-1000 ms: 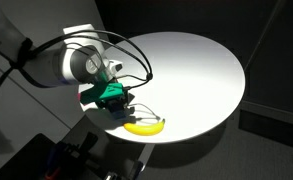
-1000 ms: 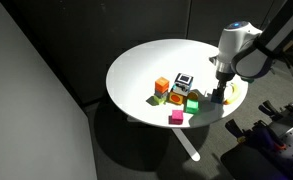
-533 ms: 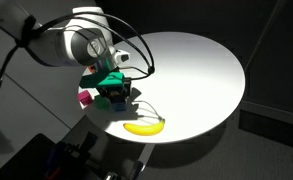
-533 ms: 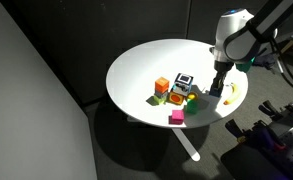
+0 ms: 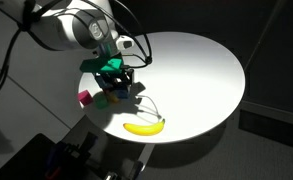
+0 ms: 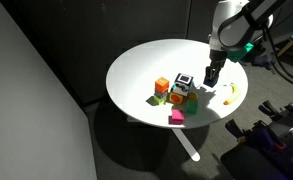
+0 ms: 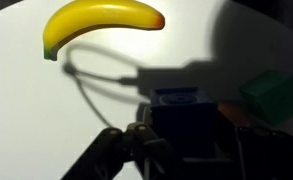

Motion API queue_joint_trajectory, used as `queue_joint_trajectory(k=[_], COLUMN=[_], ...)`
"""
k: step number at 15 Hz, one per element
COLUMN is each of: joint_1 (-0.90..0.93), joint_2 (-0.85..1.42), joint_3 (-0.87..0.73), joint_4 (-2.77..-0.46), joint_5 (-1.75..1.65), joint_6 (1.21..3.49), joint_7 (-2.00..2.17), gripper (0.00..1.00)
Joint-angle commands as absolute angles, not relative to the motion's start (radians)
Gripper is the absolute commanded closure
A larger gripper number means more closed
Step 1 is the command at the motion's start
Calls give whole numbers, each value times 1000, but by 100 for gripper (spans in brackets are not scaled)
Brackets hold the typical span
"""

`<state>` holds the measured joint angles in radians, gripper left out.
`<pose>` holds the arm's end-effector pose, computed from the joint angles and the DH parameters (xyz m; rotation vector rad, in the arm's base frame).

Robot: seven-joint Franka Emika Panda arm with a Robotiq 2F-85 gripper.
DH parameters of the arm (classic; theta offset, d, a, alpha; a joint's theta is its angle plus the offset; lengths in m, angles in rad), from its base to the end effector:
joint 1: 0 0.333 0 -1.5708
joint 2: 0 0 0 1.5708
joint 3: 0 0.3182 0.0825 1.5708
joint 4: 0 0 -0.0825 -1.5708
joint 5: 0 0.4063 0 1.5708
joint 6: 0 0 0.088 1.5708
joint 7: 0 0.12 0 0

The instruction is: Pick up the blue block and put it on the orange block

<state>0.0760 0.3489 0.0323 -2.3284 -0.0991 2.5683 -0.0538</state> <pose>0.5132 0.0577 0.1487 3.0726 0.3813 -0.1661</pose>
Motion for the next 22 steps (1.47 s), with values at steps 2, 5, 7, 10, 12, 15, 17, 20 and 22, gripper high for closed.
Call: queue_joint_trajectory(k=[2, 5, 7, 10, 12, 15, 17, 20, 22], joint_1=[84, 78, 78, 78, 78, 78, 80, 83, 83], joint_2=[321, 339, 338, 338, 338, 338, 328, 309, 294], joint_3=[26, 33, 32, 32, 32, 32, 30, 27, 27], joint_4=[-2313, -2315, -2315, -2315, -2315, -2315, -2316, -2311, -2307], joint_5=[-98, -99, -99, -99, -99, -99, -102, -111, -112], joint_6=[2547, 2565, 2565, 2565, 2565, 2565, 2564, 2542, 2531], joint_7=[22, 6, 11, 12, 12, 12, 18, 17, 15], gripper=[68, 43, 43, 43, 43, 43, 68, 68, 68])
